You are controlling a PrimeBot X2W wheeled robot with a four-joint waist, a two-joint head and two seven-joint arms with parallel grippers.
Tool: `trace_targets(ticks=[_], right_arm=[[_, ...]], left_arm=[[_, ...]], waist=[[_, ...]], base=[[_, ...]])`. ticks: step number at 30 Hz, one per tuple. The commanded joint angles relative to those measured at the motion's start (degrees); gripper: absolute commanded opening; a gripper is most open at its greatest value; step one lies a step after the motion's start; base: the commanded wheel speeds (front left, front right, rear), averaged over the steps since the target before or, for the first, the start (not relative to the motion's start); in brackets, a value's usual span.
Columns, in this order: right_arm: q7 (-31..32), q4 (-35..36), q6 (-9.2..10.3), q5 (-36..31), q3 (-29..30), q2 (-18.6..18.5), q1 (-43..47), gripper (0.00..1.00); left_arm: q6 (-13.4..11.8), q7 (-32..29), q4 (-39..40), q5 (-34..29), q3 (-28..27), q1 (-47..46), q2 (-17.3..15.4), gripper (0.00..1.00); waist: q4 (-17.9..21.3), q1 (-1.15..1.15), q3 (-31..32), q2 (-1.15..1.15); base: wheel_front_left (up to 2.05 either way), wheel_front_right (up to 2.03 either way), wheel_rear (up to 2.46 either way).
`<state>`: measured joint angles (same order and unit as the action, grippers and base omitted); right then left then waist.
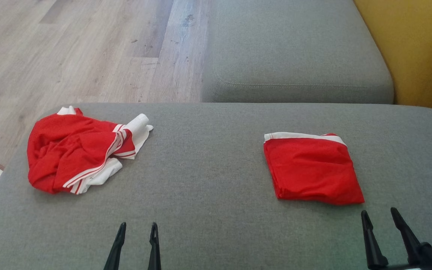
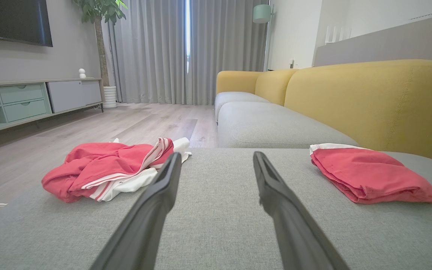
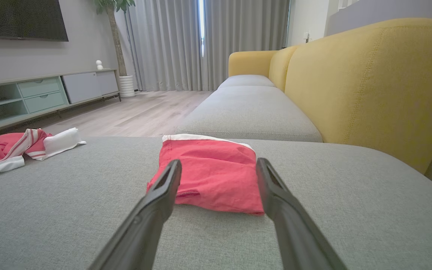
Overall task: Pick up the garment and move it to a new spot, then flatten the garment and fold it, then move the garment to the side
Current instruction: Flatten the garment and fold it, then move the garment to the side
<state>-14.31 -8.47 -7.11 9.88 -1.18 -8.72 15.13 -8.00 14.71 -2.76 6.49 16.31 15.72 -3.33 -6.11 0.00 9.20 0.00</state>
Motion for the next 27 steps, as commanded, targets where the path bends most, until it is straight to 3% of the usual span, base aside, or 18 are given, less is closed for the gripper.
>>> trace_targets(ticks=[1,15,27], right_arm=[[-0.69,1.47,-0.37,-0.62,-0.81,-0.84,-1.2,1.0],[-0.69,1.27,-0.37,1.83,-0.88,-1.34,-2.53,1.0],[-0.69,-2.6,-0.37,6.95,-1.57,-8.47,-9.68,1.0]], left_arm=[[0.31,0.29,1.67,-0.5,-2.01,-2.44,0.45,1.0],[-0.74,0.29,2.51,-0.53,-0.38,-3.68,0.45,1.0],[-5.23,0.29,5.36,2.64,3.97,-6.51,0.45,1.0]], waist=[[0.02,0.0,-0.02,0.0],[0.68,0.0,-3.52,0.0],[0.44,0.0,-9.99,0.0]], base=[[0.0,0.0,0.0],[0.0,0.0,0.0],[0.0,0.0,0.0]])
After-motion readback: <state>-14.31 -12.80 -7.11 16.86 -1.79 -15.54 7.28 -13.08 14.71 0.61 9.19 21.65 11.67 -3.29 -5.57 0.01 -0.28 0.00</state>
